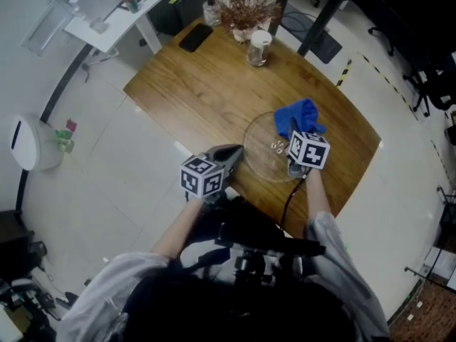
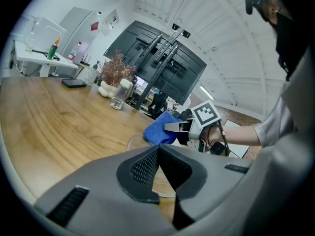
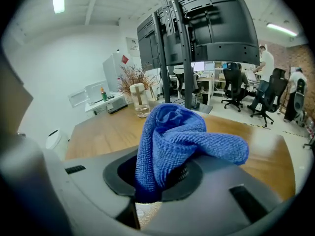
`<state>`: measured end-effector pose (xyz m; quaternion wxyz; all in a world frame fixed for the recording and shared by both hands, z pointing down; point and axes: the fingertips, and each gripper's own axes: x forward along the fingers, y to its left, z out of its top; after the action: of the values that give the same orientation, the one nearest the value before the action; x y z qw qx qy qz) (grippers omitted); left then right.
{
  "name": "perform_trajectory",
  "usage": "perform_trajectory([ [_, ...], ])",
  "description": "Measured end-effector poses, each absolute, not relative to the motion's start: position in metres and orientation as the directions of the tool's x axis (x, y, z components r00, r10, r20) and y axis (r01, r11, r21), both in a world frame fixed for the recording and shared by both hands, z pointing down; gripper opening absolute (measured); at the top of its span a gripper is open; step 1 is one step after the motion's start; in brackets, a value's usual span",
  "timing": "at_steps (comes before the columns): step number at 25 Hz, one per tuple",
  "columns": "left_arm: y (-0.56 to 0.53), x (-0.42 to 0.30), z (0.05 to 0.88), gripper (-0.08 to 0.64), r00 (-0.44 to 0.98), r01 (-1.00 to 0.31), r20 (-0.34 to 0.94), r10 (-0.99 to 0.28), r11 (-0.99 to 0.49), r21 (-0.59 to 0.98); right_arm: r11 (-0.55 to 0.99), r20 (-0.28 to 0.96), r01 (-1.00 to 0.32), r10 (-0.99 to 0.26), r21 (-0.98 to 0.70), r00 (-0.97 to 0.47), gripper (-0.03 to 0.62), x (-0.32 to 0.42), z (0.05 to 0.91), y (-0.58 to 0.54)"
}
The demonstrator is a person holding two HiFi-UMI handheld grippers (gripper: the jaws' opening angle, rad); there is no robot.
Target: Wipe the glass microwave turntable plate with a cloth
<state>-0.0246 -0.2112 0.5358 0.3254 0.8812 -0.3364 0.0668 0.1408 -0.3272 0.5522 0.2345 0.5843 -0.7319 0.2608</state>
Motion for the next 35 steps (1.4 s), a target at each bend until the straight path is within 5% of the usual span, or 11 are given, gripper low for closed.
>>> perform_trajectory([
  [9,-0.211,-0.007,0.542,0.0,0.783,-0.617,0.344,-0.519,-0.578,0.533,0.178,0.643,-0.942,-0.693,-0.284,-0.325,0.078,0.13,0.568,-0.234],
  [19,-0.201,0.017,0.546,0.0,0.808,-0.588,0.356,-0.469,-0.606,0.536,0.317,0.701,-0.923,-0.607,-0.22,-0.376,0.078,0.11,0.576,-0.125],
  [35,-0.18,-0.008,0.543,0.0,0.768,-0.638,0.378,-0.517,-0.563,0.526,0.163,0.595,-0.985,-0.798,0.062,-0.095,0.078,0.205,0.539,-0.312],
])
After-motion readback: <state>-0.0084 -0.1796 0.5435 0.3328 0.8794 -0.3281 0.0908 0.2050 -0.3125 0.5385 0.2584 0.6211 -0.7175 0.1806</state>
